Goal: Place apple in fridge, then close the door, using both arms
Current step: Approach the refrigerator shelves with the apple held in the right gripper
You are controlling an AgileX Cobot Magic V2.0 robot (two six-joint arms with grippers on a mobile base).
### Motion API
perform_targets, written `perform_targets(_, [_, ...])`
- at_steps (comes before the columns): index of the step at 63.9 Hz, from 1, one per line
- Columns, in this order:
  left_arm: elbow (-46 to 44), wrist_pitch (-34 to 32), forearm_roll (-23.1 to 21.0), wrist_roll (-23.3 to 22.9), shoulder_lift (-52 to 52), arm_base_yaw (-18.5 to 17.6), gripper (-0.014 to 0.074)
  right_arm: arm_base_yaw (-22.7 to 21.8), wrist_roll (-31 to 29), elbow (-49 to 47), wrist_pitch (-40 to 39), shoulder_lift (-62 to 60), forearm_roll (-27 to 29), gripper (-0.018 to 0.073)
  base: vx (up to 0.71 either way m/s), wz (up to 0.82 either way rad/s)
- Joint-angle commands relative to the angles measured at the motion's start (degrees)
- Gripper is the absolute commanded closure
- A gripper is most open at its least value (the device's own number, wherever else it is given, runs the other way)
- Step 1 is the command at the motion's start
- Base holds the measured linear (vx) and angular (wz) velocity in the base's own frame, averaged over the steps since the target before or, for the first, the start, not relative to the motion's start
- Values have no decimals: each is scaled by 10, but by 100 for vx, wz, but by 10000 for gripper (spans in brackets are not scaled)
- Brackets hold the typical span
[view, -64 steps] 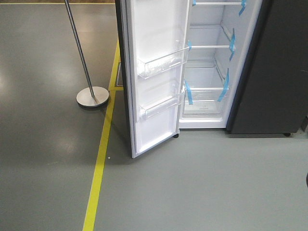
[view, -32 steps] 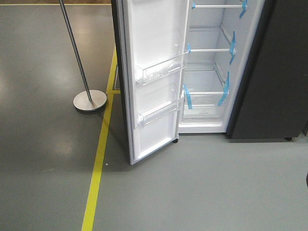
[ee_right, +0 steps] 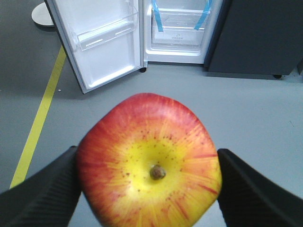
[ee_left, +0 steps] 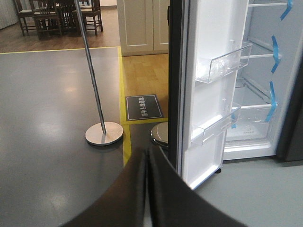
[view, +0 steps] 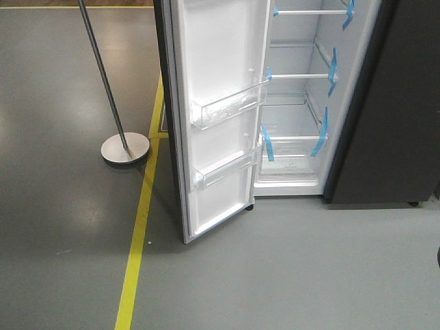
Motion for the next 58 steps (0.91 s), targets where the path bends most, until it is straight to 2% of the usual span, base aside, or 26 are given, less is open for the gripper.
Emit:
perform_targets(1, [12,-39,-5,-5,-8,0,601,1,1,-16,-44,0,-1,361,8,-1])
perform_targets(58, [12,-39,-5,-5,-8,0,601,1,1,-16,-44,0,-1,361,8,0])
